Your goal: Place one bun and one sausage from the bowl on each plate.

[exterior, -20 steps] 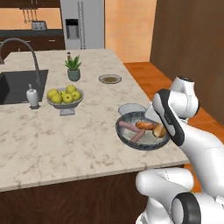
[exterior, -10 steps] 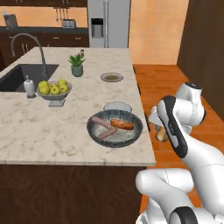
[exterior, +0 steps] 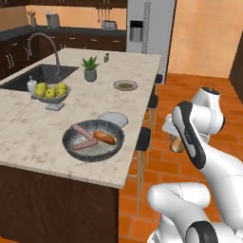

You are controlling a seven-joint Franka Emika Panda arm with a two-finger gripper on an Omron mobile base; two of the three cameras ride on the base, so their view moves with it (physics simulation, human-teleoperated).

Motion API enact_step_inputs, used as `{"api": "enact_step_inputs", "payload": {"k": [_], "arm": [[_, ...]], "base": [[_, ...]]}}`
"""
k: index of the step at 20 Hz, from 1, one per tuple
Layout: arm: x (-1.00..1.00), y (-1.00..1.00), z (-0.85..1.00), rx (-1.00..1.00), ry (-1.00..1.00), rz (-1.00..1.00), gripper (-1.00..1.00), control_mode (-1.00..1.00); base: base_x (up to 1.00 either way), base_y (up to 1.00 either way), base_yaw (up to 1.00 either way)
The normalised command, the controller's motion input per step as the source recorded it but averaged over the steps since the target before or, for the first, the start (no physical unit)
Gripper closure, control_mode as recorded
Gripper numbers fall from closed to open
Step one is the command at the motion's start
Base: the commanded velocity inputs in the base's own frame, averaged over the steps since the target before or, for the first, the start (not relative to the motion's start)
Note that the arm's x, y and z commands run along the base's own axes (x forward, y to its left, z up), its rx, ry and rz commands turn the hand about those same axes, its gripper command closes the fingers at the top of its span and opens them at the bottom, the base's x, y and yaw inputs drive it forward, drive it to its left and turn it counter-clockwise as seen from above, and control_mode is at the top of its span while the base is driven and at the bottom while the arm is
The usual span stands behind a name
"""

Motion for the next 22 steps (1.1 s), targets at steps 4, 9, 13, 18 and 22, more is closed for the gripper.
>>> {"api": "enact_step_inputs", "payload": {"k": [4,9,13,18,22], "arm": [[0.0,0.0,0.0,0.0,0.0,0.0,1.0,1.0],[0.0,0.0,0.0,0.0,0.0,0.0,1.0,1.0],[0.0,0.0,0.0,0.0,0.0,0.0,1.0,1.0],[0.0,0.0,0.0,0.0,0.0,0.0,1.0,1.0],[0.0,0.0,0.0,0.0,0.0,0.0,1.0,1.0]], "base": [[0.54,-0.75,0.56],[0.61,-0.42,0.68],[0.42,-0.48,0.7],[0.54,-0.48,0.7],[0.77,-0.8,0.51]]}}
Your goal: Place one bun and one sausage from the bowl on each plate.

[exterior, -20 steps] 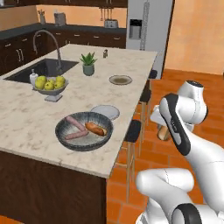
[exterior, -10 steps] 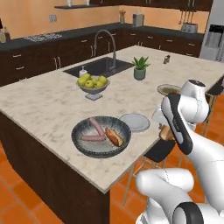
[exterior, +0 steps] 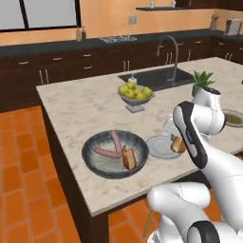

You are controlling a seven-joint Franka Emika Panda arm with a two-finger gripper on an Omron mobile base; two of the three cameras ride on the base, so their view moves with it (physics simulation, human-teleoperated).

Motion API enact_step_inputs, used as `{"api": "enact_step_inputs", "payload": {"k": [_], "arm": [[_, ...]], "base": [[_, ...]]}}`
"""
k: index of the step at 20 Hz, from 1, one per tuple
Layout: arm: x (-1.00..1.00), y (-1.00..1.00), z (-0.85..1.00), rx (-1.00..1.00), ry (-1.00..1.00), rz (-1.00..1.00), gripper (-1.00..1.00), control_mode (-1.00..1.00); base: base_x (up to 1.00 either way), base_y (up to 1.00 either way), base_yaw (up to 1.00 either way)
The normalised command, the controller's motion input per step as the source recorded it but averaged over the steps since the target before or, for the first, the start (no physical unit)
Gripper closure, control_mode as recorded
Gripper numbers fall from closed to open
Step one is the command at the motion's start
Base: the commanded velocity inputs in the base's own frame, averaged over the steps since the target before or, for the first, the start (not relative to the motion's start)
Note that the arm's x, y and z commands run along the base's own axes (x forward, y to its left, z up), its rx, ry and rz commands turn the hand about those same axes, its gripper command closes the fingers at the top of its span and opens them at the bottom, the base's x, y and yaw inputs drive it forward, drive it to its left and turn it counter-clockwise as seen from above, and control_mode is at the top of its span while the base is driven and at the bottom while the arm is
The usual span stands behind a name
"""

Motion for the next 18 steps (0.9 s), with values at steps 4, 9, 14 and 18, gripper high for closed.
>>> {"api": "enact_step_inputs", "payload": {"k": [4,9,14,18], "arm": [[0.25,-0.06,-0.04,0.01,0.0,0.09,1.0,-1.0],[1.0,-0.32,-0.53,0.01,0.03,0.22,1.0,-1.0],[0.89,-0.55,-0.59,-0.01,0.08,0.08,1.0,-1.0],[0.84,-0.17,-0.31,-0.01,0.04,0.05,1.0,-1.0]], "base": [[0.65,-0.47,0.35],[0.0,0.0,0.0],[0.0,0.0,0.0],[0.0,0.0,0.0]]}}
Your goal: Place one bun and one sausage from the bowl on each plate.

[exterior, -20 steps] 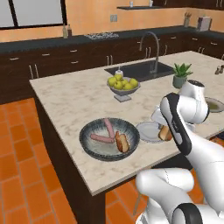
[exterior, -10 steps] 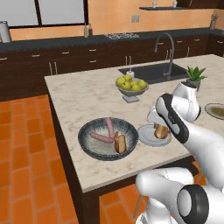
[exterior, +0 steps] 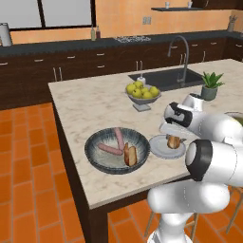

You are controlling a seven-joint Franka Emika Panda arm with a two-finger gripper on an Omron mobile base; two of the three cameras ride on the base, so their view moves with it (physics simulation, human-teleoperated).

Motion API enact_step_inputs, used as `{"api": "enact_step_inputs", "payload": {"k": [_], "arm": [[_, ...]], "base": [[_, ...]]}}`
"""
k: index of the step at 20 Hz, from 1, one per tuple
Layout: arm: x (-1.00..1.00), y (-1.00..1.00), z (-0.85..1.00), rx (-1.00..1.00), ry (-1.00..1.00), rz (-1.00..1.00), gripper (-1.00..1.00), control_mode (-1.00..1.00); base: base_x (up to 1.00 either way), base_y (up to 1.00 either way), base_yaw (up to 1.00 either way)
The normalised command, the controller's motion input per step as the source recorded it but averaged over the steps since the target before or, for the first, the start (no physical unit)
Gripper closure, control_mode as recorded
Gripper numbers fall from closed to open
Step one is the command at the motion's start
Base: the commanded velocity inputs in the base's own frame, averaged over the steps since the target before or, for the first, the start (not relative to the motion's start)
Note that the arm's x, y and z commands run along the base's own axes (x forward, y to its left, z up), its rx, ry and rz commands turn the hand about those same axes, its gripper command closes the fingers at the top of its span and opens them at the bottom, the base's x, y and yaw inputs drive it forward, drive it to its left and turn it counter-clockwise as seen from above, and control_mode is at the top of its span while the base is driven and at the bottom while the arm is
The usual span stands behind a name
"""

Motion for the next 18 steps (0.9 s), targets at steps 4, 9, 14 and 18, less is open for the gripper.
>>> {"api": "enact_step_inputs", "payload": {"k": [4,9,14,18], "arm": [[0.55,-0.02,-0.36,0.0,0.0,0.03,1.0,-1.0],[0.04,0.02,-0.36,0.0,0.0,0.01,1.0,-1.0],[0.0,0.23,-0.4,-0.03,0.01,0.0,1.0,-1.0],[0.12,0.05,-0.39,-0.01,0.01,0.0,1.0,-1.0]], "base": [[0.0,0.0,0.0],[0.0,0.0,0.0],[0.0,0.0,0.0],[0.0,0.0,0.0]]}}
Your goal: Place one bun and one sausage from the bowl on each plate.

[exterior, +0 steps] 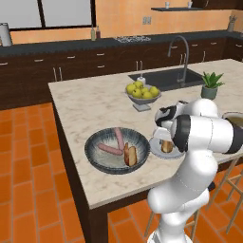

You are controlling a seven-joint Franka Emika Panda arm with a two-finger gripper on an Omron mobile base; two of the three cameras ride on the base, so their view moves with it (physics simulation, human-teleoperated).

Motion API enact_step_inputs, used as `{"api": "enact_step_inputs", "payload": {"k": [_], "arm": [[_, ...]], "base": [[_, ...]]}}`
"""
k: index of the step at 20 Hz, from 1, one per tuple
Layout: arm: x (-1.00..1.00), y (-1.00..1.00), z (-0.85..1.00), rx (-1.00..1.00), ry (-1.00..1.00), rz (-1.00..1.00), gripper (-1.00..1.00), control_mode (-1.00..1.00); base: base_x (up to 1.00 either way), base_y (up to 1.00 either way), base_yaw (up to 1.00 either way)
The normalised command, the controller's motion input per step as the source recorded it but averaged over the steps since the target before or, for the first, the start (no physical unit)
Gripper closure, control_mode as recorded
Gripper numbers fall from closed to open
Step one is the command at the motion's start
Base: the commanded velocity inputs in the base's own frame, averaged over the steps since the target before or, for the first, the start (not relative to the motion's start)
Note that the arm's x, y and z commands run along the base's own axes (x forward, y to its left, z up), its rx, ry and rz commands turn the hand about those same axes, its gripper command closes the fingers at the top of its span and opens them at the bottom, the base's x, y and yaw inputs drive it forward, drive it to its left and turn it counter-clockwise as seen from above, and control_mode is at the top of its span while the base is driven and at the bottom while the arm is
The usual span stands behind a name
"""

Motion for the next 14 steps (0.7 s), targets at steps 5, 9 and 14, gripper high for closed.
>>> {"api": "enact_step_inputs", "payload": {"k": [5,9,14], "arm": [[0.04,0.08,-0.24,-0.02,0.01,0.0,-1.0,-1.0],[-0.25,0.12,0.15,-0.05,-0.02,0.0,-1.0,-1.0],[-0.29,0.07,0.44,-0.07,-0.01,0.0,-1.0,-1.0]], "base": [[0.0,0.0,0.0],[0.0,0.0,0.0],[0.0,0.0,0.0]]}}
